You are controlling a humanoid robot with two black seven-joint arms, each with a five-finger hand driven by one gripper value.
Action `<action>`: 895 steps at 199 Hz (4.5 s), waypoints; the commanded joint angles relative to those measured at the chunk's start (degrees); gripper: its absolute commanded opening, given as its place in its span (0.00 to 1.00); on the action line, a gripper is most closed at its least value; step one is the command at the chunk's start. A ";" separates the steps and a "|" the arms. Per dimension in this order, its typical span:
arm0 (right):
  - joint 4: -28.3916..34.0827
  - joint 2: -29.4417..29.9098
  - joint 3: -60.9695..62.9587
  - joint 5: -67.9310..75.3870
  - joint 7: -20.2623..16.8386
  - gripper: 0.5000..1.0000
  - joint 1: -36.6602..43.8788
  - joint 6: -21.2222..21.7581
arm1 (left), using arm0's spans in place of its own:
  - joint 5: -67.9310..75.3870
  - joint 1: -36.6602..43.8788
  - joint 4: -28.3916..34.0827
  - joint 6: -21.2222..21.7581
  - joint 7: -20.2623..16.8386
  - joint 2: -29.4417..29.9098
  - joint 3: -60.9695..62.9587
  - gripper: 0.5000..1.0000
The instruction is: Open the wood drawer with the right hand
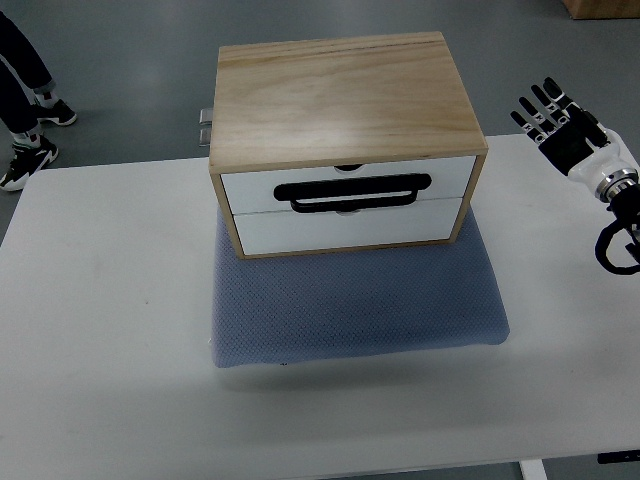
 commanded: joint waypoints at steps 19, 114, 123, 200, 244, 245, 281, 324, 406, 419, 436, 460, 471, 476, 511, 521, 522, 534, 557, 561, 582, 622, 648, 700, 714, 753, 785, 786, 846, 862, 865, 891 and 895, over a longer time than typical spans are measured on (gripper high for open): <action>0.00 0.00 0.00 0.00 0.03 0.89 -0.13 0.00 | 0.09 0.09 0.00 0.09 -0.04 0.00 0.33 1.00; 0.00 -0.09 -0.09 -0.09 0.12 0.89 -0.04 0.18 | 0.00 -0.62 0.79 0.18 -0.04 0.00 0.16 1.00; 0.00 -0.09 -0.09 -0.18 0.12 0.89 -0.04 0.18 | 0.00 -0.62 0.62 0.18 -0.04 0.00 0.07 1.00; -0.09 -1.23 -0.18 -0.18 0.29 0.89 0.84 0.27 | 0.00 -0.62 0.71 0.18 -0.04 0.00 0.16 1.00; -0.18 -2.99 -0.62 -3.69 0.47 0.89 0.84 0.71 | 0.00 -0.62 0.71 0.18 -0.04 0.00 0.07 1.00; -0.18 -3.07 -0.62 -4.04 0.47 0.89 0.92 0.71 | 0.00 -0.62 0.71 0.18 -0.04 0.00 0.07 1.00; -0.09 -5.18 -0.53 -8.26 0.82 0.89 1.01 1.41 | 0.00 -0.62 0.71 0.18 -0.04 0.00 0.07 1.00; 1.67 -7.12 -0.71 -10.46 0.73 0.88 1.01 1.85 | 0.00 -0.62 0.79 0.18 -0.04 0.00 0.07 1.00; 7.73 -17.93 -16.00 -21.18 8.47 0.88 5.93 4.95 | 0.00 -0.62 0.79 0.18 0.04 0.00 0.07 1.00; 10.11 -20.57 -21.71 -21.09 11.98 0.88 8.75 4.95 | 0.00 -0.62 0.71 0.18 -0.04 0.00 0.07 1.00; 14.49 -25.22 -28.30 -21.18 15.50 0.89 11.99 4.95 | 0.00 -0.62 0.79 0.18 -0.04 0.00 0.07 1.00; 22.67 -32.07 -36.82 -21.27 17.34 0.89 17.44 4.95 | 0.00 -0.62 0.71 0.18 -0.04 0.00 0.07 1.00; 25.92 -34.71 -40.34 -21.45 17.34 0.89 20.25 4.95 | 0.00 -0.62 0.71 0.18 -0.04 0.00 0.07 1.00; 27.16 -35.51 -41.49 -21.45 17.43 0.89 21.49 4.95 | 0.00 -0.62 0.71 0.18 -0.04 0.00 0.07 1.00; 34.36 -39.29 -45.71 -23.82 17.34 0.89 27.47 4.95 | 0.00 -0.62 0.71 0.18 -0.04 0.00 0.07 1.00; 36.03 -39.29 -45.53 -26.19 17.26 0.89 28.52 4.95 | 0.00 -0.62 0.71 0.18 0.04 0.00 0.07 1.00; 36.38 -39.29 -45.53 -26.71 17.26 0.89 28.78 4.95 | 0.00 -0.62 0.71 0.18 -0.04 0.00 0.07 1.00; 38.93 -39.37 -45.35 -29.18 17.17 0.89 30.10 4.95 | 0.00 -0.62 0.71 0.18 -0.04 0.00 0.07 1.00; 46.05 -39.99 -45.27 -33.66 16.99 0.89 33.53 4.95 | 0.00 -0.62 0.71 0.18 -0.04 0.00 0.07 1.00; 47.45 -40.25 -45.27 -34.28 16.99 0.89 34.14 4.95 | 0.00 -0.62 0.71 0.18 -0.04 0.00 0.07 1.00; 54.40 -40.34 -45.27 -36.65 16.82 0.89 37.48 4.95 | 0.00 -0.62 0.71 0.18 -0.04 0.00 0.07 1.00; 62.84 -36.39 -45.27 -41.92 16.38 0.89 39.77 4.95 | 0.00 -0.62 0.71 0.18 -0.04 0.00 0.07 1.00; 63.28 -29.80 -45.27 -46.58 13.92 0.89 39.68 4.95 | 0.00 -0.62 0.71 0.18 0.04 0.00 0.07 1.00; 62.14 -22.50 -45.62 -53.52 13.04 0.89 39.07 4.95 | 0.00 -0.62 0.71 0.18 -0.04 0.00 0.07 1.00; 60.29 -21.27 -45.97 -56.07 13.04 0.89 38.81 4.95 | 0.00 -0.62 0.79 0.18 -0.04 0.00 0.07 1.00; 55.46 -20.04 -45.97 -60.38 13.04 0.89 36.52 3.61 | 0.00 -0.62 0.71 0.18 -0.04 0.00 0.07 1.00; 52.03 -19.51 -45.97 -60.73 13.04 0.89 36.08 3.96 | 0.00 -0.62 0.71 0.18 -0.04 0.00 0.07 1.00; 51.86 -19.51 -45.97 -60.82 13.04 0.89 36.08 4.05 | 0.00 -0.62 0.71 0.18 -0.04 0.00 0.07 1.00; 48.60 -18.81 -45.97 -61.88 13.04 0.89 35.29 4.05 | 0.00 -0.62 0.71 0.18 -0.04 0.00 0.07 1.00; 47.72 -18.81 -45.97 -61.88 13.04 0.89 34.94 4.05 | 0.00 -0.62 0.79 0.18 -0.04 0.00 0.07 1.00; 47.63 -18.72 -45.97 -61.88 13.04 0.89 34.94 4.05 | 0.00 -0.62 0.79 0.18 -0.04 0.00 0.07 1.00; 46.32 -18.54 -45.97 -62.14 13.04 0.89 34.85 4.05 | 0.00 -0.62 0.71 0.18 -0.04 0.00 0.07 1.00; 46.05 -18.46 -45.97 -62.14 13.04 0.89 34.85 4.05 | 0.00 -0.62 0.79 0.18 -0.04 0.00 0.07 1.00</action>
